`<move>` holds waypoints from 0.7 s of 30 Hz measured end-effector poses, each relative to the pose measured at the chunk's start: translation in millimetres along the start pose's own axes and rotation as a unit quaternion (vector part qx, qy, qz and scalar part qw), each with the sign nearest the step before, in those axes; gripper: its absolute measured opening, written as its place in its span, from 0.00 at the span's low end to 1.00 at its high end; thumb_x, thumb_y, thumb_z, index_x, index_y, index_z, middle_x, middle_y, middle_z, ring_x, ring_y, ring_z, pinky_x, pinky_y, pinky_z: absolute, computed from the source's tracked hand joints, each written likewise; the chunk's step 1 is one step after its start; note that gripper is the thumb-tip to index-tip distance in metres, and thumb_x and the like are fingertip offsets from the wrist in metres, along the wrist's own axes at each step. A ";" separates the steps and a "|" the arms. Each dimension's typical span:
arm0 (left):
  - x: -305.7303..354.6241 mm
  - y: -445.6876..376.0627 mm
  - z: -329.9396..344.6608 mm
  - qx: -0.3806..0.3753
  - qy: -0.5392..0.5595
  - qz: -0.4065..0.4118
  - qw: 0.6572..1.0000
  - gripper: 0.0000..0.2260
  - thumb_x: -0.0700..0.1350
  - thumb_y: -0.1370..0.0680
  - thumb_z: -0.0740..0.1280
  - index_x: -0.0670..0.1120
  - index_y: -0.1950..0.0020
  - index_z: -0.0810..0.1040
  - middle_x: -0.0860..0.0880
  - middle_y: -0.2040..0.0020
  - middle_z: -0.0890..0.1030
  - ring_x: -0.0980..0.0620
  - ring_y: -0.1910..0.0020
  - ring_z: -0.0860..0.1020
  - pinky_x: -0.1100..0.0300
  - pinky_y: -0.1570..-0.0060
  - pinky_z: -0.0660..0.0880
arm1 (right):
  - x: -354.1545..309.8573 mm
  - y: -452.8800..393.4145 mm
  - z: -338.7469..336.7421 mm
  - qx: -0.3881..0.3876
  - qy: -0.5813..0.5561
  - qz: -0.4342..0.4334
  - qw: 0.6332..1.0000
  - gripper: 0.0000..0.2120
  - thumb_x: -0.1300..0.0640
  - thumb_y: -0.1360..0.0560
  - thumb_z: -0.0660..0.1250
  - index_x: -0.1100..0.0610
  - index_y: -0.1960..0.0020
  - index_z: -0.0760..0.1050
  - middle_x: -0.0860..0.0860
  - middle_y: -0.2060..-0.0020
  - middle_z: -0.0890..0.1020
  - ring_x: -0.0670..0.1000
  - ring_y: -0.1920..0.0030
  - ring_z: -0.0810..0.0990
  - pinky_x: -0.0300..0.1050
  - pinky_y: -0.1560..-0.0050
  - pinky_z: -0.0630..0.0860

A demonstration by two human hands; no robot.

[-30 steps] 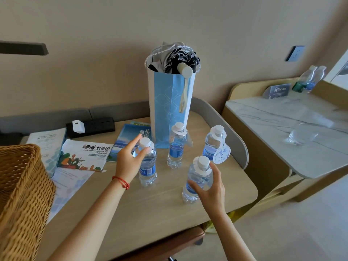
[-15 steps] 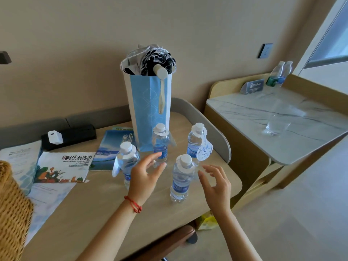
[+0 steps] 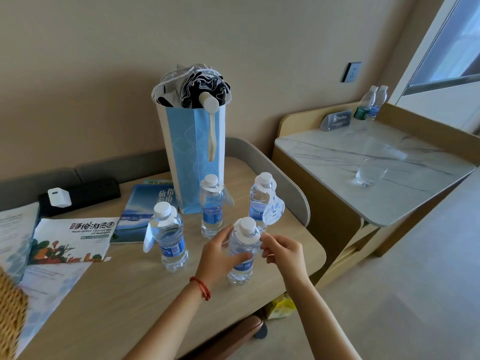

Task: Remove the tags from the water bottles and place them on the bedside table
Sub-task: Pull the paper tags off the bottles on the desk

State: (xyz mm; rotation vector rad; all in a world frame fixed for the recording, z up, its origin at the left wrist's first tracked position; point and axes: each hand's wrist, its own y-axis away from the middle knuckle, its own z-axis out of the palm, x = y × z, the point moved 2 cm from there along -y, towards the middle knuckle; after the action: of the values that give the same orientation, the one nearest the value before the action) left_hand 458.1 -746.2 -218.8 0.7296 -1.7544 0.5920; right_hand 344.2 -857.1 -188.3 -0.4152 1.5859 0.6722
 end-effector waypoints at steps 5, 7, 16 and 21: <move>-5.0 -2.2 0.8 0.014 -0.002 0.010 1.000 0.30 0.47 0.38 0.78 0.57 0.39 0.71 0.52 0.42 0.79 0.54 0.42 0.76 0.62 0.45 0.75 | -6.2 -3.1 5.1 -0.026 -0.021 0.044 0.998 0.07 0.56 0.29 0.71 0.56 0.65 0.82 0.49 0.74 0.80 0.44 0.74 0.74 0.36 0.73 0.72; -6.3 -3.5 1.1 0.016 -0.003 0.012 1.000 0.30 0.47 0.38 0.78 0.55 0.39 0.71 0.52 0.42 0.79 0.53 0.43 0.77 0.61 0.45 0.75 | -9.0 -4.1 5.6 -0.032 -0.021 0.043 0.998 0.06 0.57 0.30 0.72 0.57 0.65 0.82 0.49 0.74 0.79 0.44 0.75 0.73 0.36 0.73 0.71; -8.4 -5.0 1.0 0.016 -0.013 0.021 1.000 0.29 0.46 0.37 0.78 0.54 0.40 0.71 0.51 0.41 0.78 0.52 0.43 0.77 0.54 0.45 0.77 | -9.7 -2.1 5.5 -0.064 -0.057 0.008 0.996 0.07 0.60 0.29 0.70 0.56 0.66 0.83 0.49 0.75 0.79 0.44 0.74 0.71 0.35 0.72 0.71; -9.7 -5.4 1.1 0.012 -0.018 0.027 0.999 0.30 0.47 0.37 0.77 0.52 0.38 0.71 0.51 0.41 0.77 0.53 0.43 0.76 0.61 0.47 0.75 | -9.7 -2.0 4.6 -0.058 -0.090 0.011 0.994 0.08 0.61 0.28 0.70 0.57 0.66 0.83 0.49 0.75 0.79 0.44 0.74 0.72 0.35 0.72 0.71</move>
State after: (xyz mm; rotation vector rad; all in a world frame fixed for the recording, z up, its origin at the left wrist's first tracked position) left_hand 463.4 -748.9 -228.3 0.7150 -1.8078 0.6403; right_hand 350.3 -856.8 -179.3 -0.4117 1.3867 0.8002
